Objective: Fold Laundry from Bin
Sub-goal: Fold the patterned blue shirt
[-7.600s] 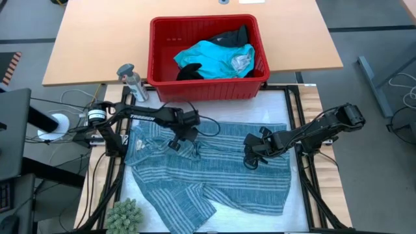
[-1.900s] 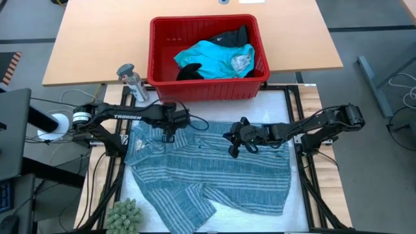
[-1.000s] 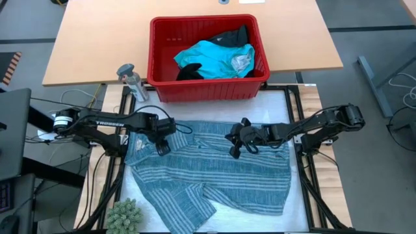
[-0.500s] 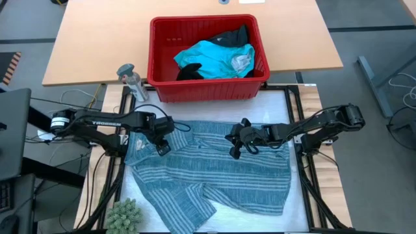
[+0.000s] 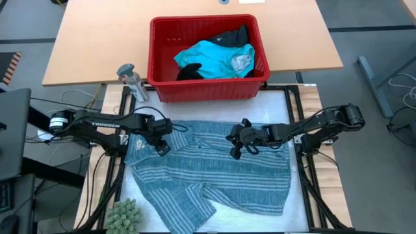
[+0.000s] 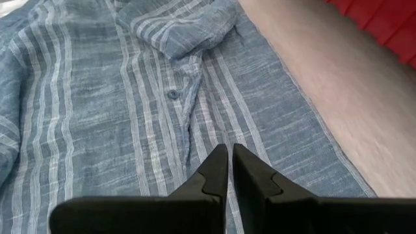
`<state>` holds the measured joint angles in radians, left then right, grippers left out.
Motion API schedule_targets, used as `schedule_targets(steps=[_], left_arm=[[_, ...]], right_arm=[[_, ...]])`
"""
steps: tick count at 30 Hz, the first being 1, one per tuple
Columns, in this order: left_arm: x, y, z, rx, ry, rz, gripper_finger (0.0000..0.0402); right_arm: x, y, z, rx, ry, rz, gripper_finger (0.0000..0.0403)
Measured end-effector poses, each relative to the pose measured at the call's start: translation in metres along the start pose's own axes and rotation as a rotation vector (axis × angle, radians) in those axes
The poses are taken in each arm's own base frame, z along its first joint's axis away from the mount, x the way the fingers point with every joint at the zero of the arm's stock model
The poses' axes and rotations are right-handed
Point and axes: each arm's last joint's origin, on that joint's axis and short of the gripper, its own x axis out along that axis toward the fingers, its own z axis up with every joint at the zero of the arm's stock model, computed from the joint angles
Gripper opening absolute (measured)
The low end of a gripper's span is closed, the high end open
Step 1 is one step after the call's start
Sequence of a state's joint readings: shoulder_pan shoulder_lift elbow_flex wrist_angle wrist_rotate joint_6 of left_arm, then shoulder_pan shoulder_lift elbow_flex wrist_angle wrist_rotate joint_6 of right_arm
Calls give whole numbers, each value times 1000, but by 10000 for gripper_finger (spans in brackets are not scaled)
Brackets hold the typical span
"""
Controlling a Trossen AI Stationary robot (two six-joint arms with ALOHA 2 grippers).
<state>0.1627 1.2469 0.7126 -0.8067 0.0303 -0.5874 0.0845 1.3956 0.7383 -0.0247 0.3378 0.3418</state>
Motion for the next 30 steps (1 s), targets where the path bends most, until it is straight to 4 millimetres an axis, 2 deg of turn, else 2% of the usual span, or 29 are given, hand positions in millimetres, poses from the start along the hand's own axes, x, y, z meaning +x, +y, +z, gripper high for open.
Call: schedule_targets(steps=[7,20,30], left_arm=[[4,-3,1,-31,-10,-80,178],[6,-1,-2,-39,11,-83,173],[23,4,-10,-49,16,-118,79]], right_arm=[[0,0,0,-1,1,-1,52],[0,0,-1,-4,7,-3,52],[0,-1,-2,-7,15,-5,52]])
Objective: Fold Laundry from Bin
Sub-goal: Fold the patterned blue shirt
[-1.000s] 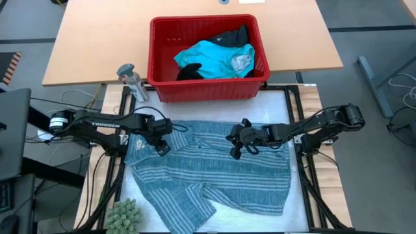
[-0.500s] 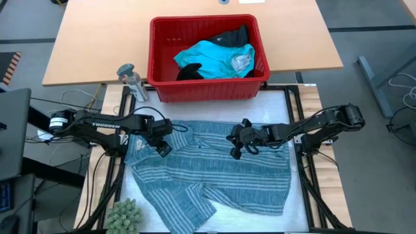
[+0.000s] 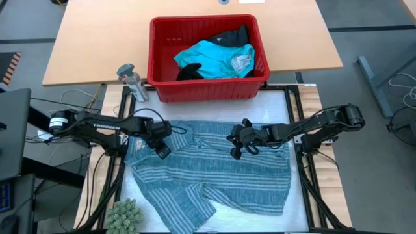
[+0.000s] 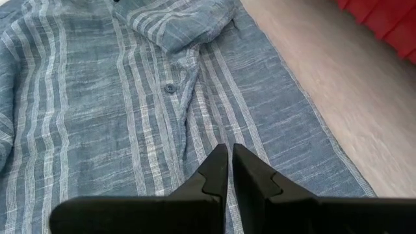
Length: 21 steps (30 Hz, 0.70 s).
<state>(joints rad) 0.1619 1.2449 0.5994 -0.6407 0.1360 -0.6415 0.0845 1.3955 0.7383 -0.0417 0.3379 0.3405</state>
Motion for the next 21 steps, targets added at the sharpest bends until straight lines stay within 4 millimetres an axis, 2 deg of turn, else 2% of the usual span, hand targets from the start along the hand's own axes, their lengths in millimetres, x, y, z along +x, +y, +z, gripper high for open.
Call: schedule_targets(steps=[5,10,14,18,21], left_arm=[[0,0,-1,1,0,0,12],[-9,-4,-3,14,-3,65,1],[-17,-8,-4,33,-12,105,0],[-21,-12,-7,29,-30,132,0],[-23,-14,-10,34,-51,137,0]], right_arm=[[0,2,5,17,-45,16,52],[5,7,16,65,-174,61,52],[23,13,19,102,-264,90,52],[54,19,21,112,-275,133,52],[78,26,31,111,-282,141,52]])
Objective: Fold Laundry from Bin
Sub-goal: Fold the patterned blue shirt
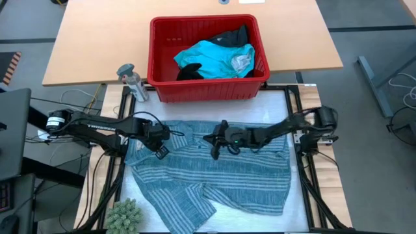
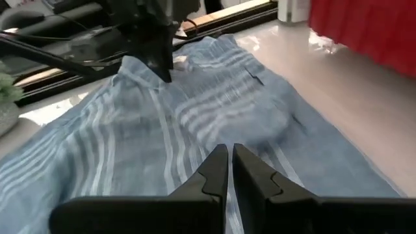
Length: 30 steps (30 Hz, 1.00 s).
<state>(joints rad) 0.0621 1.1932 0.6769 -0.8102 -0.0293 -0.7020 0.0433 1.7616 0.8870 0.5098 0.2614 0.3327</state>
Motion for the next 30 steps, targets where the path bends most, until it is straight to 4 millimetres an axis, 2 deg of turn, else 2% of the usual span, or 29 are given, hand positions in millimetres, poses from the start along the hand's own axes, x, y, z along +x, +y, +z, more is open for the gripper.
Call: schedule_targets(steps=[6,9,12,18,26,30], left_arm=[[0,0,-1,-5,-20,31,0],[-1,-1,-2,-2,-15,34,0],[-1,0,-3,3,-23,47,0],[-2,2,-4,24,-39,91,0],[-2,3,-7,2,-27,125,0],[-3,1,-11,-11,-21,124,0]], right_arm=[[60,14,15,-127,1,39,52],[84,11,12,-157,78,4,52],[99,4,4,-171,176,-38,52],[101,-4,-7,-179,260,-73,48],[104,-11,-17,-184,306,-93,22],[108,-18,-22,-161,318,-112,27]])
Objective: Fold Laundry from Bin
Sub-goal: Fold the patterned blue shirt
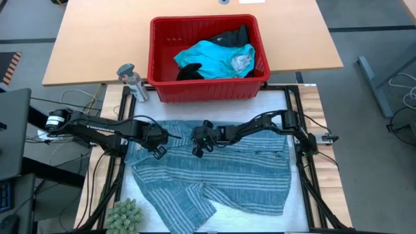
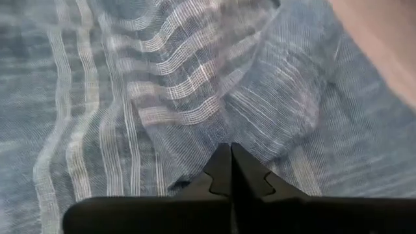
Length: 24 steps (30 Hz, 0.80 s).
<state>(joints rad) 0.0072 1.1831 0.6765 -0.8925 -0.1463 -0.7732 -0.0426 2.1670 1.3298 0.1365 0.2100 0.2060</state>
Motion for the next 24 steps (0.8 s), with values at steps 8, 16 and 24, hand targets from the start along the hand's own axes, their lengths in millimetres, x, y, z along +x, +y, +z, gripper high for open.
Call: schedule_targets(steps=[8,16,24], left_arm=[[-2,-5,-10,-49,20,25,0],[-5,-2,-24,-112,-6,165,0],[-21,-2,-30,-165,-120,76,0]], right_arm=[[1,-6,-7,18,18,-13,39],[1,-7,-8,25,22,-13,27],[1,-7,-9,22,33,-15,35]])
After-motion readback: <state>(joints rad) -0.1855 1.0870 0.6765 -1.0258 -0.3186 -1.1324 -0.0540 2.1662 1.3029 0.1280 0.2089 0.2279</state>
